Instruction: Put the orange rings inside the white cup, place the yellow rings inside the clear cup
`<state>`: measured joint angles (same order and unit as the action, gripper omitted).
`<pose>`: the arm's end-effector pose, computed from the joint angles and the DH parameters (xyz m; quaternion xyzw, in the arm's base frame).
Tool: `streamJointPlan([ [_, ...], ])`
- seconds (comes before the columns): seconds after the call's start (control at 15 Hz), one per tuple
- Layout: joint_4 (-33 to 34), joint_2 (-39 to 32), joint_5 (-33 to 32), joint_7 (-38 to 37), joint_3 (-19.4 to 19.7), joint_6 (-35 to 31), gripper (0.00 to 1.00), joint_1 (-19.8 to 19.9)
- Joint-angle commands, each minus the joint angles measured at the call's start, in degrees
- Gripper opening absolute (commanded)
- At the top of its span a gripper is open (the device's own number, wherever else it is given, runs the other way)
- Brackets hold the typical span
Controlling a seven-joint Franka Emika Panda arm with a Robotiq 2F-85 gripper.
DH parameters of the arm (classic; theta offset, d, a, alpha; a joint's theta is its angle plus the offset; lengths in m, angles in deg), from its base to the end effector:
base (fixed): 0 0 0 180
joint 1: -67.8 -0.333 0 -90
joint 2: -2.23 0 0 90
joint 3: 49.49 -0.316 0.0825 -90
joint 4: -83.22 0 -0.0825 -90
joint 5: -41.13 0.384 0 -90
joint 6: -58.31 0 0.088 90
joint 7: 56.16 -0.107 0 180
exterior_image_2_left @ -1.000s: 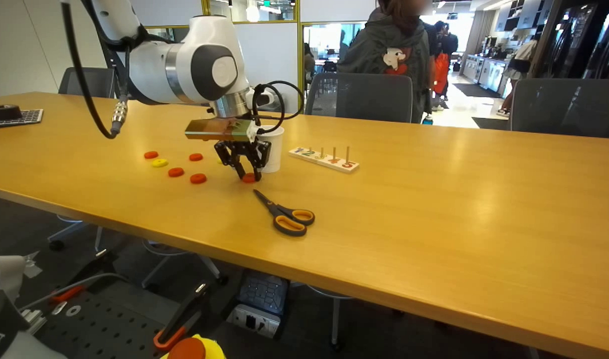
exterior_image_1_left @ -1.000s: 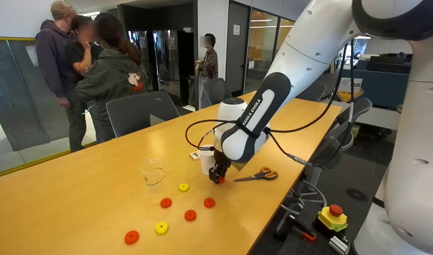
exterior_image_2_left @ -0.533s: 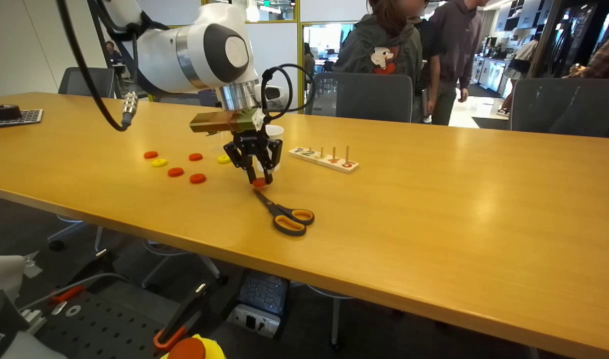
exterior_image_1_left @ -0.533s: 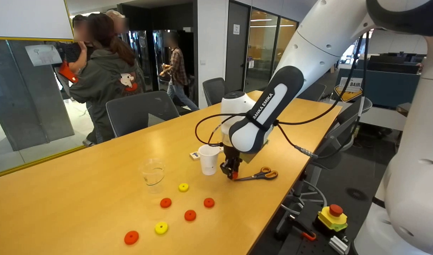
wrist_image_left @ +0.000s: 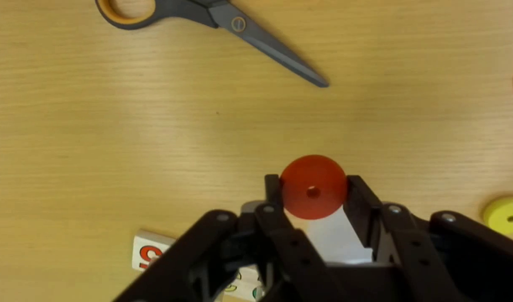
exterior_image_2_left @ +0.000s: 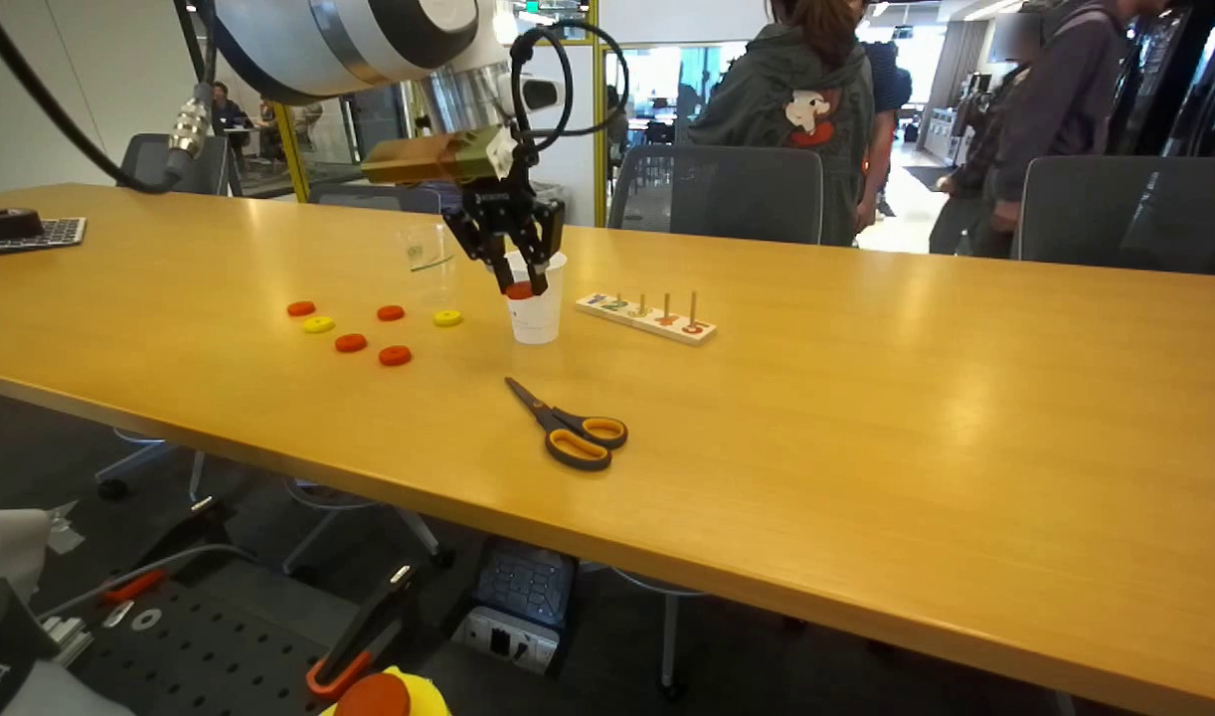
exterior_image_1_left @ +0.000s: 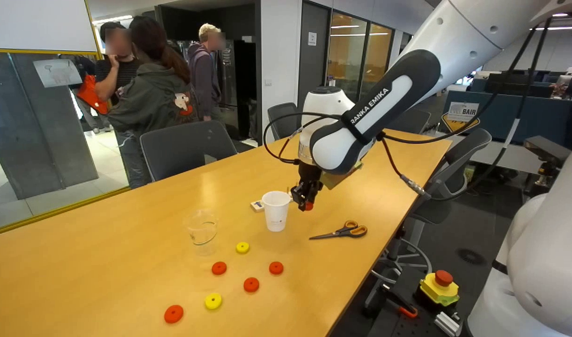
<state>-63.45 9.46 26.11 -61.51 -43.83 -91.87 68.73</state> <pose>0.4579 -0.0465 0.3293 0.9932 0.0034 0.0924 0.0701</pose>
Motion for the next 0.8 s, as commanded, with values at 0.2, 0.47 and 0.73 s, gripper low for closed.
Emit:
streamJointPlan([
  [0.2, 0.4, 3.6, 7.2, 2.2, -3.1, -5.0, 0.17, -0.4],
  [0.47, 3.2, -0.1, 9.0, 2.3, -4.6, -6.7, 0.17, -1.0],
  [0.73, 6.1, -3.7, 8.5, 2.1, -5.2, -6.9, 0.17, -0.7],
])
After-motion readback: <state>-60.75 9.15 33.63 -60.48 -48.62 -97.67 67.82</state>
